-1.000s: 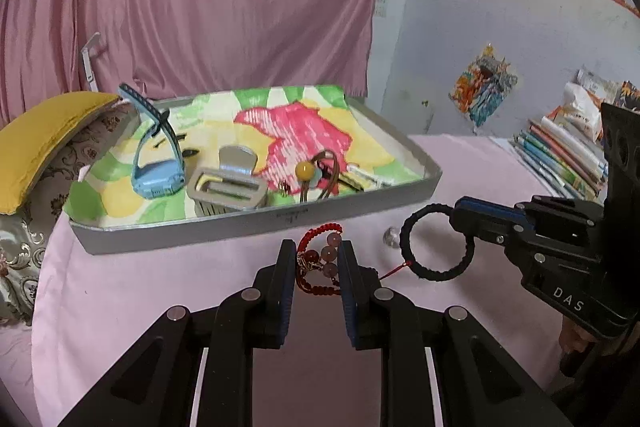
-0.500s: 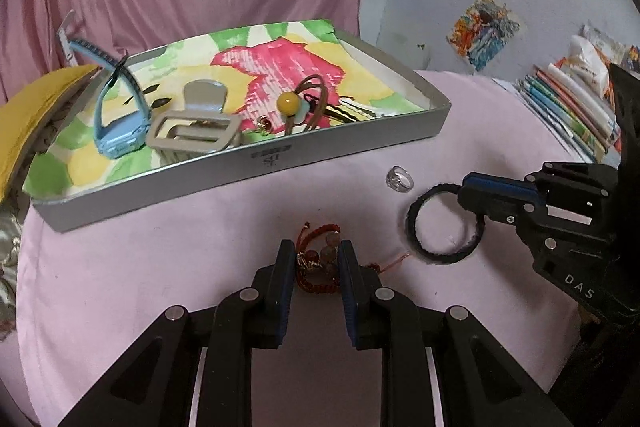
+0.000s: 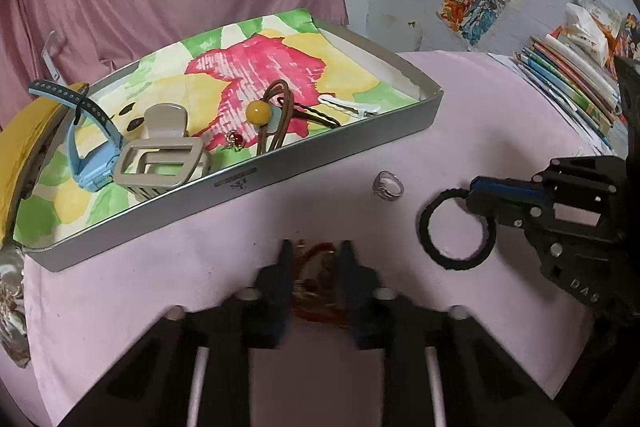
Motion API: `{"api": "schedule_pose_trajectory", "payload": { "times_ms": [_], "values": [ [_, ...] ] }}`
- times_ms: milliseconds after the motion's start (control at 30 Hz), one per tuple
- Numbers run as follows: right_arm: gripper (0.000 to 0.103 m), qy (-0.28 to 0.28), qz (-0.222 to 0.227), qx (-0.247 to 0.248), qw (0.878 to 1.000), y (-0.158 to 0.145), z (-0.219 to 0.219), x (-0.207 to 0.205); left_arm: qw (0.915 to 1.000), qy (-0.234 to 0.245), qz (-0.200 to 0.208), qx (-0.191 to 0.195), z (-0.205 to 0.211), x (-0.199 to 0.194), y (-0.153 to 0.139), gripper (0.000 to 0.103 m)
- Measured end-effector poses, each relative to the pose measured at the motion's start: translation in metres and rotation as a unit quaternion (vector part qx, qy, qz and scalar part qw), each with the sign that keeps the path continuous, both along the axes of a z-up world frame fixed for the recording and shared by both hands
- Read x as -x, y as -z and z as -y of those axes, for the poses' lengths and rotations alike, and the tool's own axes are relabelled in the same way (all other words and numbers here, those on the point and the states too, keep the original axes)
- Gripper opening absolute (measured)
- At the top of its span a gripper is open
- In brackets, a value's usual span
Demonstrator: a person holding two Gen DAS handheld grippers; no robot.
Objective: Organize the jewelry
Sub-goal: 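Carry both hair ties toward the tray with the left and right tools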
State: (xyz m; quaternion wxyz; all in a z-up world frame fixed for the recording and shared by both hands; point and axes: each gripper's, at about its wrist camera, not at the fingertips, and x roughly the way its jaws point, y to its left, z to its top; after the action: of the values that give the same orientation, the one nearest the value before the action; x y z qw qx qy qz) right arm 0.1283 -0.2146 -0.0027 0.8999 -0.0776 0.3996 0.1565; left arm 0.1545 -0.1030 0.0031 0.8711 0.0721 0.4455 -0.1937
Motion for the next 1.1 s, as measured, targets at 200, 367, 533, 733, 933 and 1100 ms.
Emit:
{"api": "schedule_pose_trajectory", "payload": {
  "times_ms": [200,367,533,733,933,1100],
  "values": [
    [0.004,0.006,0.009,-0.006,1.0,-0.004,0.002,0.002,0.9977,-0.012,-0.001,0.066,-0.016,-0.002,-0.008,0.008],
    [0.004,0.002,0.016,-0.013,1.0,-0.007,-0.001,0.002,0.9916,-0.011,0.016,0.128,-0.032,0.002,-0.022,0.008],
    [0.004,0.0,0.016,-0.015,1.0,-0.007,-0.002,0.001,0.9815,-0.018,0.01,0.19,-0.051,0.0,-0.025,0.008],
    [0.004,0.004,0.022,-0.022,1.0,-0.009,-0.001,0.003,0.9821,-0.037,-0.006,0.185,-0.056,-0.003,-0.013,0.008],
    [0.004,0.01,0.066,-0.052,0.996,-0.026,0.0,0.006,0.9794,-0.044,0.025,0.196,-0.061,0.002,-0.023,0.008],
    [0.004,0.021,0.121,-0.082,0.989,-0.048,-0.002,0.006,0.9768,-0.054,0.092,0.185,-0.059,0.009,-0.044,0.008]
  ]
}}
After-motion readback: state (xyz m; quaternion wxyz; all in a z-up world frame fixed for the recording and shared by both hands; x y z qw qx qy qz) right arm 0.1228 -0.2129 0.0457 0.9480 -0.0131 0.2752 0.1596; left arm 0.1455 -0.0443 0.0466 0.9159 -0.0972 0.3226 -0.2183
